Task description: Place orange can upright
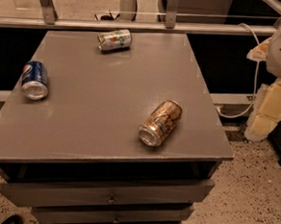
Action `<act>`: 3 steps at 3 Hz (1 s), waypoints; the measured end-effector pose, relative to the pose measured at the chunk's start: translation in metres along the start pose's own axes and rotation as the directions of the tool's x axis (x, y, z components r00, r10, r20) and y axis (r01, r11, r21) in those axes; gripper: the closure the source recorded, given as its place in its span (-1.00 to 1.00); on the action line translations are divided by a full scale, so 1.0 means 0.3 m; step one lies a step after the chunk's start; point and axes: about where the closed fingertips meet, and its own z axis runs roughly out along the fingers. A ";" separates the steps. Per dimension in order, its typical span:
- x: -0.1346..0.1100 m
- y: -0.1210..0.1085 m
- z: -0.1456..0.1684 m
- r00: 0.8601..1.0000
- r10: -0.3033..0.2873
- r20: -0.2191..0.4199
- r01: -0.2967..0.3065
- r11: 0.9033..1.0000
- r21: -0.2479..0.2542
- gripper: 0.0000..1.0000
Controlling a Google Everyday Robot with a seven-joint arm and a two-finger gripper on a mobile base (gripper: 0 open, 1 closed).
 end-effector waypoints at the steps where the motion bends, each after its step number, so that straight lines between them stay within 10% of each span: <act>1: -0.007 -0.005 0.001 1.000 0.006 0.005 -0.006 1.000 0.000 -1.00; 3: -0.122 -0.084 0.068 0.990 0.118 0.084 -0.119 0.993 0.012 -1.00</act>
Offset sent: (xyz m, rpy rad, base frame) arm 0.0147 0.0131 -0.0012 0.0507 0.0228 -0.0398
